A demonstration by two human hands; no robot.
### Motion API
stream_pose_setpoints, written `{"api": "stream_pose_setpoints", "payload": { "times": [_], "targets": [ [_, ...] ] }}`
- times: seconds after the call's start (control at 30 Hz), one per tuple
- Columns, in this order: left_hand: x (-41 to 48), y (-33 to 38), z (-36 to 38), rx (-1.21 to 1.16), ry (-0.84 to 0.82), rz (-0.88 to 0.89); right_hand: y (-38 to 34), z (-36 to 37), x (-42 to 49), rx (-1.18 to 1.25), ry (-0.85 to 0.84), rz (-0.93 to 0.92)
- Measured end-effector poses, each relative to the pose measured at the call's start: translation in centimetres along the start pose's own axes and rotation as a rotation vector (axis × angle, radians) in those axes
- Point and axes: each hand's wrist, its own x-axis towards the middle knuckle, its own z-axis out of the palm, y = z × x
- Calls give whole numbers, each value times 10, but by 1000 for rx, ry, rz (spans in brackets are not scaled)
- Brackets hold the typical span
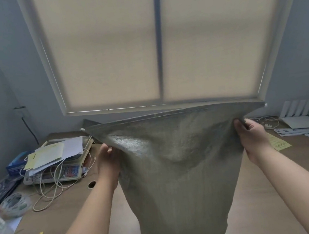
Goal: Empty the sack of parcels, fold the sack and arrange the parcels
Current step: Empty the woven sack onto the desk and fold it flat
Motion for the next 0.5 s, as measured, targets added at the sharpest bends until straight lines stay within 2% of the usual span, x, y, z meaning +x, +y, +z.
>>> {"api": "stream_pose_setpoints", "payload": {
  "times": [0.1, 0.27, 0.37, 0.5],
  "targets": [
    [-1, -22, 3, -18, 11, -60, 15, 2, -16, -6, -37, 124],
    [-2, -35, 1, -53, 7, -69, 30, -6, -58, 215, -364, 246],
    [-7, -30, -1, -61, -15, -70, 48, -9, -63, 202, -339, 240],
    [-32, -42, -17, -83, -156, -93, 56, -12, -60, 170, -229, 171]
  ]
}}
